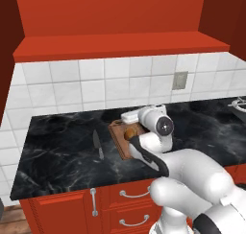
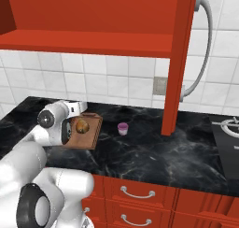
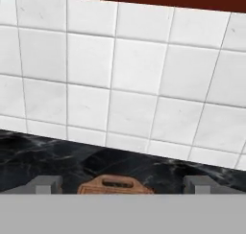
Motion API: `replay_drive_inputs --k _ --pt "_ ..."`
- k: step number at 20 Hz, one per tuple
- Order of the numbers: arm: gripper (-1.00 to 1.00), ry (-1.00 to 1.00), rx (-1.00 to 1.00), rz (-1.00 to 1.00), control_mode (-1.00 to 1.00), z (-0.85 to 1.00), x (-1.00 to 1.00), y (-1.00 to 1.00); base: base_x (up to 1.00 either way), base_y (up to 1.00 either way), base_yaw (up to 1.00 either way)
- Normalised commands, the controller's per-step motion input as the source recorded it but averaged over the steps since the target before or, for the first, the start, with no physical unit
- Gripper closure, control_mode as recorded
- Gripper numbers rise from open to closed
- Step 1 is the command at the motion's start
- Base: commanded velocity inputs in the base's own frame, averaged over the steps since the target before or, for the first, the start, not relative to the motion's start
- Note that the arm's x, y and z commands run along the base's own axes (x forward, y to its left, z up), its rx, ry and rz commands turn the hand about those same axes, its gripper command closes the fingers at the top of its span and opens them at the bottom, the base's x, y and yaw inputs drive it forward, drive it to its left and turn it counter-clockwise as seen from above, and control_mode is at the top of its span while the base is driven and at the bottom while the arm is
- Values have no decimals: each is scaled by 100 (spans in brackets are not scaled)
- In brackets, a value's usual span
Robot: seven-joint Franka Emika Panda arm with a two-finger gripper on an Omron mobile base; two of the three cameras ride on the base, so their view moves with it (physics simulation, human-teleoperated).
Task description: Pick the bread, place it on the cutting board, pick the jam, place it on the counter, and close the cabinet.
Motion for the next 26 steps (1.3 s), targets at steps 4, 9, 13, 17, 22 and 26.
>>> replay_drive_inputs --k 4,9,13,17,22,26 --pt "-100 -18 0 0 -100 47 -40 -2 0 0 0" --pt "-100 -17 0 0 -100 49 -49 0 0 0 0" --pt "-100 -13 0 0 -100 46 -41 0 0 0 0" --pt "-100 -11 0 0 -100 46 -44 0 0 0 0" --pt "-100 -6 0 0 -100 51 -48 -1 0 0 0" --pt "-100 0 0 0 -100 50 -48 -1 0 0 0"
